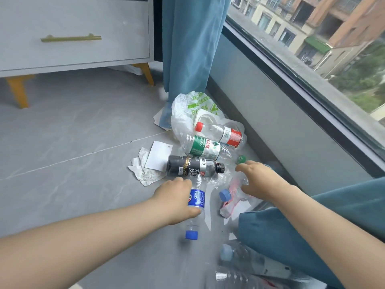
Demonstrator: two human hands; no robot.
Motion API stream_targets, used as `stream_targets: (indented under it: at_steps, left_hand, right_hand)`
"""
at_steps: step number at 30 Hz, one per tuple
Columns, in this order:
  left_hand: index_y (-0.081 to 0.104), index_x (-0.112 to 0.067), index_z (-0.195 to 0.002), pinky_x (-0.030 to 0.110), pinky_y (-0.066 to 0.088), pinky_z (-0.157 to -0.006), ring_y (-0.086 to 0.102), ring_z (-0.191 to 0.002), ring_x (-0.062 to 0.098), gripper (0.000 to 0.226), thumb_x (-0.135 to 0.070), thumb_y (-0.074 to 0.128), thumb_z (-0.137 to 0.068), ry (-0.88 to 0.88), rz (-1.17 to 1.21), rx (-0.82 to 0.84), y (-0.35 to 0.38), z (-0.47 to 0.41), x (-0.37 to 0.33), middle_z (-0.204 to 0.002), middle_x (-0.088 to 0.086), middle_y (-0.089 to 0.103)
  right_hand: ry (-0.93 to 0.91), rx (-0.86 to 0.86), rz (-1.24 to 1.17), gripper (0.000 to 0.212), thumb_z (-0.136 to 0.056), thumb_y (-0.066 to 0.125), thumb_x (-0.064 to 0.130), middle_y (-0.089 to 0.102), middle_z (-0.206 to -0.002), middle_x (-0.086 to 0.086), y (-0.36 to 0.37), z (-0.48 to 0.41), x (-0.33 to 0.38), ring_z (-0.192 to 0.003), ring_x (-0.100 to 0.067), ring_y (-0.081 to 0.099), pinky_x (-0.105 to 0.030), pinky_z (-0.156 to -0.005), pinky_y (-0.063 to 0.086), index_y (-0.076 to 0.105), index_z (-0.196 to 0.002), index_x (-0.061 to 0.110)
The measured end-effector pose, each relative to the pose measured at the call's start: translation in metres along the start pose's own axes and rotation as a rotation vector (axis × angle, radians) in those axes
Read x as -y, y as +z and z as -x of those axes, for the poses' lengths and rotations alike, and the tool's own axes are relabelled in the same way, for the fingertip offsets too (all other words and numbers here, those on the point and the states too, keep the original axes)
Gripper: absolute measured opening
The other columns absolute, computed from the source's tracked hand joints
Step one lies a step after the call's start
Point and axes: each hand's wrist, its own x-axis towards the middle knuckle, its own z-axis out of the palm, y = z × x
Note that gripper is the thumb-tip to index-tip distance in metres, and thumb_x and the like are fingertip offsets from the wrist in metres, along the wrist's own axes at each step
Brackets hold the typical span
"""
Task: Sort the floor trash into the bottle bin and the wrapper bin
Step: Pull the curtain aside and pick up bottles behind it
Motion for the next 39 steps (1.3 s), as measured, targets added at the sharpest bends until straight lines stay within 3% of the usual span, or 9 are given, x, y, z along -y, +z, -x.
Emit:
stream_targets:
  at_steps: [7, 14, 18, 20, 22, 24, 31, 35, 39]
  left_hand:
    - [0.042, -0.011, -0.120, 0.031, 0.042, -0.084, 0.054, -0.111, 0.026, 0.072, -0.061, 0.065, -0.073, -0.089, 0.010, -0.012, 0.011, -0.018, -0.017, -0.121, 0.008, 0.049]
    - [0.021, -0.003, -0.142, 0.033, 0.045, -0.087, 0.053, -0.116, 0.028, 0.102, -0.058, 0.069, -0.070, -0.156, 0.046, 0.016, 0.025, -0.029, -0.018, -0.127, 0.011, 0.048]
    - [0.005, -0.005, -0.149, 0.030, 0.046, -0.078, 0.056, -0.108, 0.026, 0.104, -0.037, 0.069, -0.073, -0.182, 0.104, 0.073, 0.034, -0.028, -0.012, -0.121, 0.010, 0.052]
    - [0.013, -0.007, -0.145, 0.029, 0.046, -0.074, 0.057, -0.105, 0.025, 0.093, -0.029, 0.068, -0.073, -0.178, 0.072, 0.110, 0.039, -0.023, -0.005, -0.118, 0.008, 0.052]
    - [0.032, -0.012, -0.121, 0.028, 0.045, -0.069, 0.058, -0.102, 0.024, 0.065, -0.029, 0.070, -0.070, -0.184, 0.065, 0.123, 0.041, -0.017, 0.006, -0.115, 0.006, 0.053]
    - [0.034, -0.016, -0.103, 0.026, 0.042, -0.067, 0.058, -0.099, 0.023, 0.052, -0.031, 0.071, -0.069, -0.195, 0.046, 0.123, 0.038, -0.013, 0.014, -0.111, 0.004, 0.052]
    - [0.044, -0.017, -0.105, 0.029, 0.047, -0.079, 0.056, -0.103, 0.023, 0.047, -0.033, 0.069, -0.068, -0.133, -0.004, 0.022, 0.032, -0.018, 0.027, -0.111, 0.003, 0.052]
    - [0.045, -0.017, -0.102, 0.031, 0.046, -0.082, 0.052, -0.103, 0.024, 0.044, -0.034, 0.066, -0.067, -0.063, -0.008, -0.090, 0.022, -0.024, 0.028, -0.106, 0.003, 0.047]
    - [0.050, -0.017, -0.099, 0.035, 0.043, -0.094, 0.039, -0.114, 0.024, 0.045, -0.039, 0.067, -0.064, 0.030, -0.077, -0.187, 0.005, -0.032, 0.026, -0.122, 0.002, 0.039]
  right_hand:
    - [0.084, -0.001, -0.063, 0.084, -0.082, 0.066, 0.028, 0.042, -0.138, -0.006, 0.025, 0.020, -0.030, -0.127, -0.027, 0.045, -0.035, -0.093, 0.047, 0.017, -0.150, 0.019]
    - [0.042, -0.011, -0.014, 0.074, -0.081, 0.067, 0.031, 0.030, -0.147, -0.003, 0.047, 0.014, -0.048, -0.135, -0.026, 0.032, -0.037, -0.096, 0.048, 0.030, -0.144, 0.020]
    - [0.000, -0.051, 0.037, 0.073, -0.081, 0.066, 0.032, 0.034, -0.144, -0.002, 0.049, 0.007, -0.048, -0.137, -0.024, 0.030, -0.038, -0.102, 0.042, 0.030, -0.144, 0.019]
    - [0.002, -0.061, 0.083, 0.070, -0.081, 0.067, 0.034, 0.040, -0.135, -0.004, 0.051, 0.006, -0.046, -0.129, -0.026, 0.037, -0.036, -0.101, 0.041, 0.034, -0.141, 0.019]
    - [-0.018, -0.073, 0.133, 0.060, -0.082, 0.066, 0.036, 0.043, -0.125, -0.005, 0.056, 0.006, -0.043, -0.120, -0.026, 0.042, -0.034, -0.097, 0.042, 0.043, -0.134, 0.018]
    - [-0.049, -0.079, 0.143, 0.054, -0.082, 0.064, 0.039, 0.044, -0.121, -0.004, 0.062, 0.007, -0.040, -0.119, -0.025, 0.044, -0.034, -0.099, 0.039, 0.048, -0.129, 0.018]
    - [-0.115, -0.079, 0.038, 0.069, -0.075, 0.066, 0.052, 0.053, -0.127, 0.004, 0.059, 0.017, -0.038, -0.125, -0.018, 0.047, -0.043, -0.117, 0.016, 0.042, -0.134, 0.024]
    - [-0.174, -0.238, -0.093, 0.073, -0.066, 0.067, 0.064, 0.058, -0.110, 0.004, 0.048, 0.029, -0.045, -0.103, -0.021, 0.056, -0.039, -0.109, 0.033, 0.053, -0.123, 0.021]
    - [-0.110, -0.349, -0.253, 0.077, -0.066, 0.059, 0.074, 0.055, -0.110, 0.006, 0.037, 0.048, -0.049, -0.095, -0.018, 0.056, -0.029, -0.083, 0.046, 0.052, -0.122, 0.021]
